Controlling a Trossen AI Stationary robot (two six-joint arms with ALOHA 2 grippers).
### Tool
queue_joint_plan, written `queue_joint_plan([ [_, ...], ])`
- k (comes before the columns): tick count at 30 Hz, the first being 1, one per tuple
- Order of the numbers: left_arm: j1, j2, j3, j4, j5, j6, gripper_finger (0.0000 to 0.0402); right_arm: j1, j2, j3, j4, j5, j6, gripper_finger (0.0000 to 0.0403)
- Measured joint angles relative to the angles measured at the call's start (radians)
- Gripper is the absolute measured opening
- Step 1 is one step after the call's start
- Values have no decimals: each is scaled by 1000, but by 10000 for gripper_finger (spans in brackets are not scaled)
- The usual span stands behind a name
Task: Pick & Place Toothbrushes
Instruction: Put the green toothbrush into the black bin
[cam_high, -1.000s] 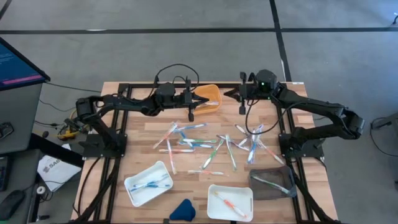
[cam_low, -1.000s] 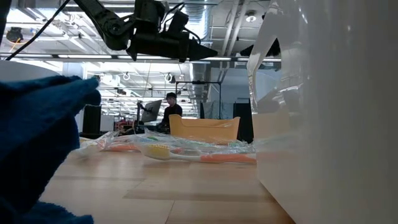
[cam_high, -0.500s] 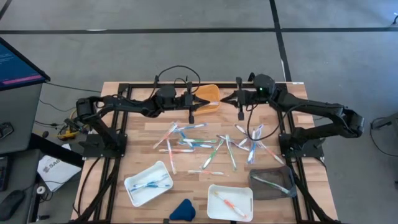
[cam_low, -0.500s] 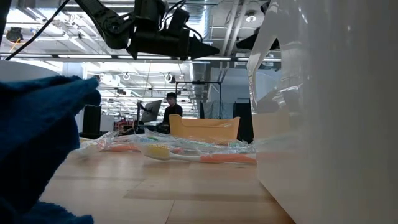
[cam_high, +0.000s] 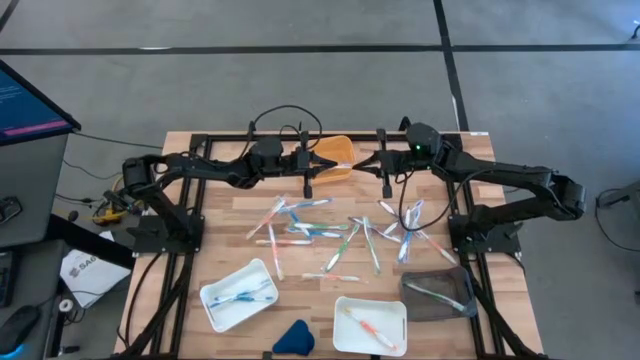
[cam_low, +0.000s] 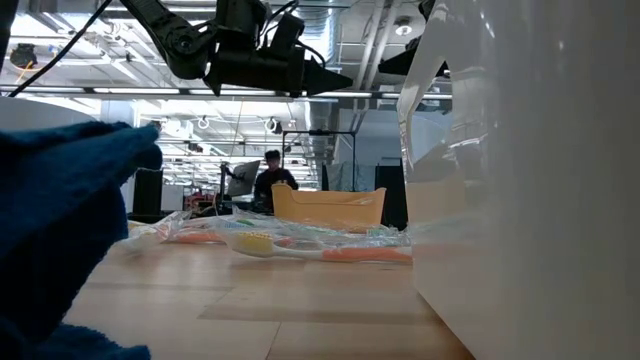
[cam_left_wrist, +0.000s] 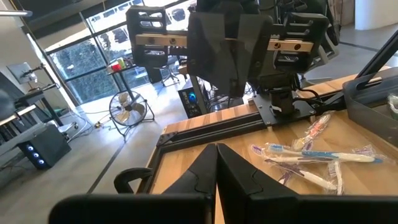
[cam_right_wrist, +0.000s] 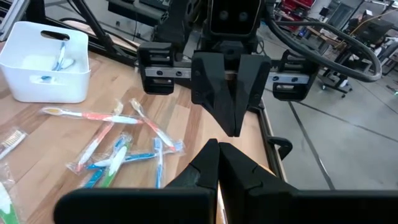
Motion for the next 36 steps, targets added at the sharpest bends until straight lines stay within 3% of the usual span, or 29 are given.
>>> queue_joint_plan([
  [28,-7,0,0,-11,-1,-8,1,51,0,0,-15,4,7,1],
  [36,-21,-2,0,-10,-1,-5,1,54,0,0,-27,38,209,1],
])
